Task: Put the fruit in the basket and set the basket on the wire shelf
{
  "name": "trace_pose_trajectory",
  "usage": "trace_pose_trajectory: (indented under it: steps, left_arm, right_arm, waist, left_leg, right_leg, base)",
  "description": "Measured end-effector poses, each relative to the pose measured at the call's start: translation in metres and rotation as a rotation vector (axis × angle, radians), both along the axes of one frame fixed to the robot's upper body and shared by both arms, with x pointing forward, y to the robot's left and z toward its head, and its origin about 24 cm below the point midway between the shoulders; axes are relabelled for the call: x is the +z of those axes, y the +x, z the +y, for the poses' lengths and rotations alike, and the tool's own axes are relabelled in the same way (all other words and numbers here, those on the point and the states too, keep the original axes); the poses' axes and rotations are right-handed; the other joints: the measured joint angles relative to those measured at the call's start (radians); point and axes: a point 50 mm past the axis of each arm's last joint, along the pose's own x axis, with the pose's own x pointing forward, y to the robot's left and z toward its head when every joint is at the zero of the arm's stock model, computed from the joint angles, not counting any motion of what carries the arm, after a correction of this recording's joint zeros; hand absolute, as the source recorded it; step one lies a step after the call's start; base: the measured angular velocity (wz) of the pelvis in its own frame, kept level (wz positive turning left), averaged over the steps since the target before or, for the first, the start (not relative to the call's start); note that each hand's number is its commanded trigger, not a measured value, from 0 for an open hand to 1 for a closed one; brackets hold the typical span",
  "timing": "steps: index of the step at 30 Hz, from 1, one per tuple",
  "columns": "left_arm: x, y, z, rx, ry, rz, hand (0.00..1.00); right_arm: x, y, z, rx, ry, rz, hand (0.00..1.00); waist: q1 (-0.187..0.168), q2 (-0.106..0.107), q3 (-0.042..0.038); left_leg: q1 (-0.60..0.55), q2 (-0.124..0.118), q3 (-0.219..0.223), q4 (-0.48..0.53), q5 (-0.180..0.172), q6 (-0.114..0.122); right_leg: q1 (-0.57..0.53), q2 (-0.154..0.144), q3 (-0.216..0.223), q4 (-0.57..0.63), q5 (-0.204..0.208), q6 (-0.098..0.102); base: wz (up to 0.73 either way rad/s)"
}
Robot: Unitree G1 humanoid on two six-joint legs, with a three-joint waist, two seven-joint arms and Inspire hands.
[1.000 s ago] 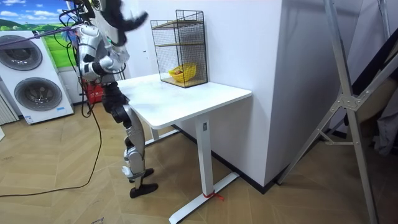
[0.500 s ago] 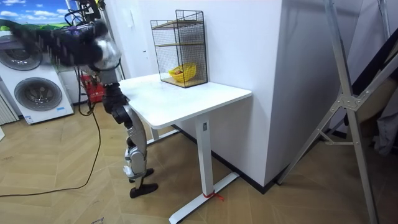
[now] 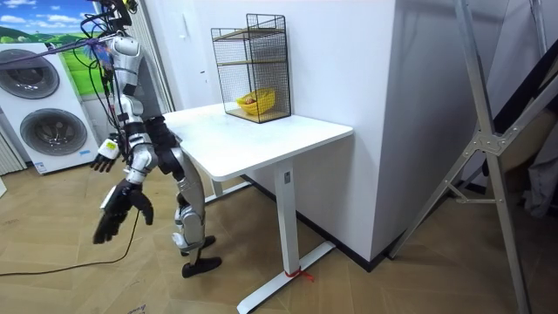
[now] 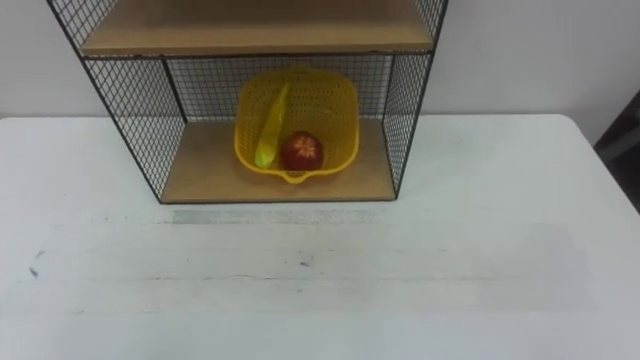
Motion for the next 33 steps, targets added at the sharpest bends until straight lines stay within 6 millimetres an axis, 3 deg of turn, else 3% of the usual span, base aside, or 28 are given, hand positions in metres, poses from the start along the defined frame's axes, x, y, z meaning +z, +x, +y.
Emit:
trace_pose_trajectory:
  steps: [2,6,10,12,16,19,21,27,33]
  left_arm:
    - [-0.005,0.01,0.0,-0.06,0.001,-0.028,0.0]
    - [-0.018,0.042,-0.001,-0.295,-0.043,-0.098,0.0]
    - [-0.025,0.058,-0.003,-0.599,-0.111,-0.099,0.0]
    - [-0.031,0.061,-0.009,-0.964,-0.244,-0.007,0.0]
    - [-0.042,0.089,-0.022,-1.599,-0.499,0.123,0.0]
    - [-0.047,0.113,-0.03,-1.898,-0.59,0.153,0.0]
    - [-0.048,0.118,-0.034,-2.069,-0.663,0.224,0.0]
    - [-0.052,0.129,-0.048,-2.333,-0.754,0.341,0.0]
    - [-0.053,0.129,-0.05,-2.364,-0.767,0.335,0.0]
  right_arm:
    - [-0.003,0.009,0.0,0.021,-0.003,-0.032,0.0]
    - [-0.012,0.039,0.0,0.09,0.035,-0.103,0.0]
    - [-0.015,0.047,0.0,0.271,0.08,-0.083,0.0]
    - [-0.018,0.048,0.003,0.526,0.149,-0.012,0.0]
    - [-0.027,0.065,0.011,1.009,0.316,0.054,0.0]
    - [-0.032,0.087,0.015,1.311,0.394,0.062,0.0]
    - [-0.035,0.11,0.019,1.545,0.44,0.044,0.0]
    - [-0.04,0.154,0.039,1.963,0.535,-0.044,0.0]
    - [-0.043,0.152,0.048,2.063,0.632,-0.132,0.0]
  waist:
    - [-0.016,-0.007,0.0006]
    - [-0.027,-0.021,0.0055]
    - [-0.037,-0.018,0.0061]
    - [-0.048,-0.017,0.0082]
    - [-0.062,-0.014,0.0106]
    - [-0.076,-0.008,0.0155]
    - [-0.077,0.003,0.034]
    - [-0.071,0.002,0.0378]
    - [-0.07,-0.007,0.0373]
  left_leg:
    - [0.016,0.0,0.001,-0.005,-0.001,-0.002]
    - [0.036,0.003,0.013,-0.026,0.0,-0.003]
    - [0.052,0.003,0.022,-0.036,0.0,-0.003]
    - [0.068,0.002,0.028,-0.056,0.003,-0.008]
    - [0.082,-0.001,0.027,-0.067,0.01,-0.017]
    - [0.09,0.0,0.024,-0.069,0.029,-0.016]
    - [0.102,-0.002,0.023,-0.077,0.038,-0.005]
    - [0.097,0.0,0.019,-0.078,0.041,0.0]
    - [0.095,0.0,0.015,-0.077,0.042,0.0]
  right_leg:
    - [0.018,0.0,-0.001,-0.007,0.006,-0.01]
    - [0.041,0.003,0.002,-0.038,0.027,-0.009]
    - [0.061,0.004,0.01,-0.059,0.035,-0.002]
    - [0.075,0.003,0.014,-0.075,0.044,0.001]
    - [0.085,0.003,0.012,-0.094,0.047,0.007]
    - [0.091,0.007,0.013,-0.103,0.047,0.007]
    - [0.102,0.008,0.016,-0.11,0.05,0.008]
    - [0.101,0.012,0.011,-0.129,0.063,0.015]
    - [0.103,0.013,0.009,-0.131,0.064,0.015]
  base:
    - [0.04]
    - [-0.03]
    - [-0.02]
    - [-0.02]
    - [0.0]
    - [-0.04]
    - [-0.02]
    - [0.04]
    - [0.01]
